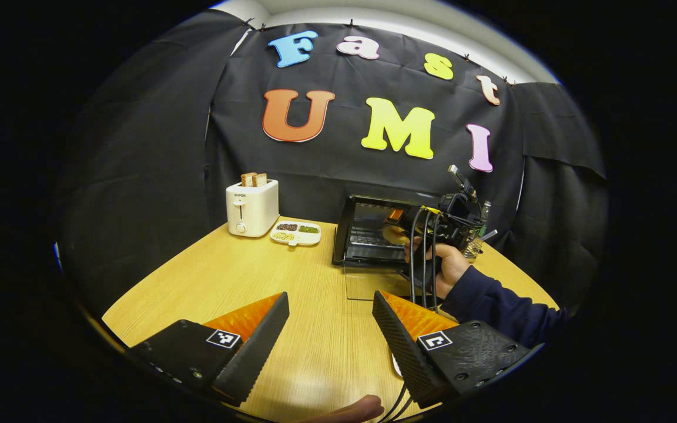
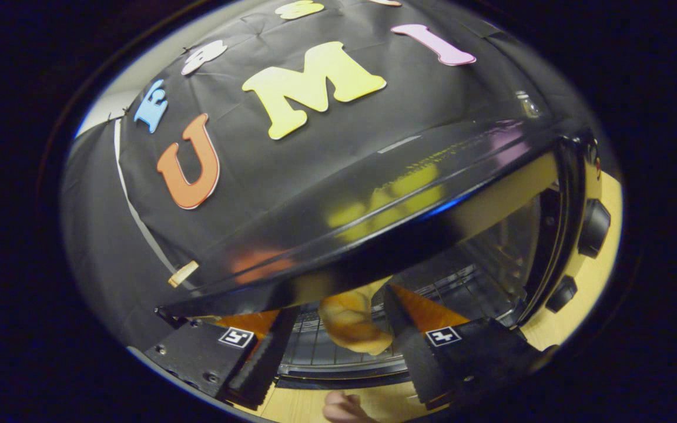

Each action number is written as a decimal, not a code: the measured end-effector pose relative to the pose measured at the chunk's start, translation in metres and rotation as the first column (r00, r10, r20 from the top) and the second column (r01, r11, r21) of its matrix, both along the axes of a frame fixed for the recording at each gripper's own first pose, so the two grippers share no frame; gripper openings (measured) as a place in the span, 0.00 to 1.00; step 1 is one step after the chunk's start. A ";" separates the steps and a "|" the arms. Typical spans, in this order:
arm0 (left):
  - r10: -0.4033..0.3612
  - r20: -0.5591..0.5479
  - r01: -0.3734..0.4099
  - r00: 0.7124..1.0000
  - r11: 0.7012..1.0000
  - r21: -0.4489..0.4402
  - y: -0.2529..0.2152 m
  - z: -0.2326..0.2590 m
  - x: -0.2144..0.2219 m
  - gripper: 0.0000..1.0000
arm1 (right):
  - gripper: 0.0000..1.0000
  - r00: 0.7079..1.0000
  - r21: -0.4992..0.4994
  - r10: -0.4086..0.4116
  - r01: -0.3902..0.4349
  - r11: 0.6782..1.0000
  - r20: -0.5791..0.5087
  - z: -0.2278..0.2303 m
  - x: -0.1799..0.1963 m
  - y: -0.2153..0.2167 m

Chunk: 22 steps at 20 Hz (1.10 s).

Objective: Open the electric oven with the left hand, put the food in, and close the electric oven.

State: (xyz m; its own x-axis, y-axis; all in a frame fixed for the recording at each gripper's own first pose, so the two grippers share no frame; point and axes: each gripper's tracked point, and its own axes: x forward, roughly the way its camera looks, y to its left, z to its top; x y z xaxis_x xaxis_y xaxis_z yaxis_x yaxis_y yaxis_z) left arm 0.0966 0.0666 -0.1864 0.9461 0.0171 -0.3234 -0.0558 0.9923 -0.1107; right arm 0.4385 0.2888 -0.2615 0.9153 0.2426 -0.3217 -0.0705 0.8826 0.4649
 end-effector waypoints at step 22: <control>-0.202 -0.133 0.204 0.970 0.979 0.001 -0.117 -0.051 0.045 0.94 | 0.96 0.967 0.001 0.070 -0.073 0.997 0.243 0.111 -0.251 -0.129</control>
